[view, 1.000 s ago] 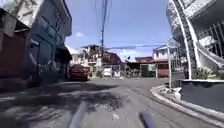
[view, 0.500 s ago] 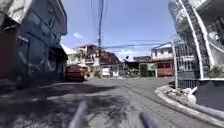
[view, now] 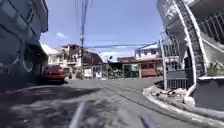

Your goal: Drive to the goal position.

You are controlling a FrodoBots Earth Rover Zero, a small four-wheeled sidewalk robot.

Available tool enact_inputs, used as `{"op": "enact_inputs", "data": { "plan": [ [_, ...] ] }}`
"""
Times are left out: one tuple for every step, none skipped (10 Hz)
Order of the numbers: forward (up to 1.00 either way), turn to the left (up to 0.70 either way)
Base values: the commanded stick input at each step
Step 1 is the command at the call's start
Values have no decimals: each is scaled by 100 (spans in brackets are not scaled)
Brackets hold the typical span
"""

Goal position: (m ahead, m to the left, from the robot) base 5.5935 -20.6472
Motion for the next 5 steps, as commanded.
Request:
{"op": "enact_inputs", "data": {
  "plan": [
    [100,0],
    [100,0],
    [100,-2],
    [100,-2],
    [100,-2]
  ]
}}
